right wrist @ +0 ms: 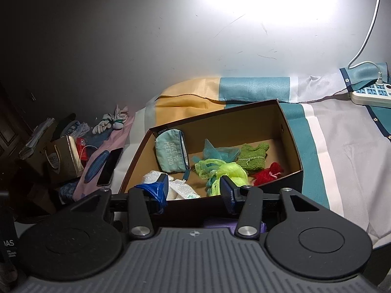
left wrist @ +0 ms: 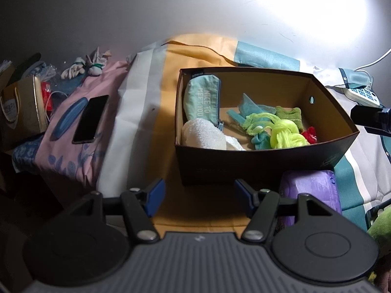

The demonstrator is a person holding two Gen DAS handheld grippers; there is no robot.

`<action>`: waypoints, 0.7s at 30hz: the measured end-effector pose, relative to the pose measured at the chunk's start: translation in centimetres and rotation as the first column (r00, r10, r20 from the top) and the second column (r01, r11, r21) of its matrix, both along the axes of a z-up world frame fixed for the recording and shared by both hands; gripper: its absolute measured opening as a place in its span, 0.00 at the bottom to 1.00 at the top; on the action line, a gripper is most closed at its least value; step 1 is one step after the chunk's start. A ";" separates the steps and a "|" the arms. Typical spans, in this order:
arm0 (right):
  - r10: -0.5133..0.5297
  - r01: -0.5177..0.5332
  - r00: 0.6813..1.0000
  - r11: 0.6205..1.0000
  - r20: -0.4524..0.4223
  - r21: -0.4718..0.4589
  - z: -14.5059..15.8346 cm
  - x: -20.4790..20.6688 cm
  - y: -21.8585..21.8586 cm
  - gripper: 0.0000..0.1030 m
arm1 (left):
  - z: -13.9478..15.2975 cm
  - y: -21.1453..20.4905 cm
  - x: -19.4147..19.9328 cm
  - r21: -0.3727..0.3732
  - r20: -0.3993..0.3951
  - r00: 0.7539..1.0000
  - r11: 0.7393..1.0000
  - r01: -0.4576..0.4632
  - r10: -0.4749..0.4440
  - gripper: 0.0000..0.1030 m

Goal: Organize soft objects
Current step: 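Move both grippers toward the green plush toy and grey knitted sock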

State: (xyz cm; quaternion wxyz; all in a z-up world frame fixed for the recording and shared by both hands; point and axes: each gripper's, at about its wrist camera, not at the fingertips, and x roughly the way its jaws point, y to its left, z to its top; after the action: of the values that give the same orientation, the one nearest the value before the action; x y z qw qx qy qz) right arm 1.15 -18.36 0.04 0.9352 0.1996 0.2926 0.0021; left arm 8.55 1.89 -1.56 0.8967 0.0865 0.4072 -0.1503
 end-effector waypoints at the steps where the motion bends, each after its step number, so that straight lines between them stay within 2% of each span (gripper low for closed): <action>1: 0.002 -0.002 1.000 1.000 0.003 0.002 0.0 -0.4 0.1 0.30 | -0.1 0.0 -0.1 0.001 -0.004 1.000 1.000 0.008 -0.008 0.65; 12: -0.053 0.053 0.999 0.999 0.005 0.005 -1.0 -6.6 0.8 0.30 | -1.3 -0.5 -2.5 -0.002 -0.030 0.991 0.991 0.134 -0.134 0.66; 21: -0.116 0.116 0.993 0.993 -0.016 0.021 -1.7 -11.7 0.7 0.30 | -3.1 -0.7 -5.6 -0.049 -0.104 0.962 0.968 0.247 -0.251 0.66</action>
State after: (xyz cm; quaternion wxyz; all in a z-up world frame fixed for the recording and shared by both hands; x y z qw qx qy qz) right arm -10.50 -17.63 -1.71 0.9292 0.2267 0.2875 -0.0503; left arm 2.99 1.17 -4.69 0.8485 0.1125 0.4387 -0.2736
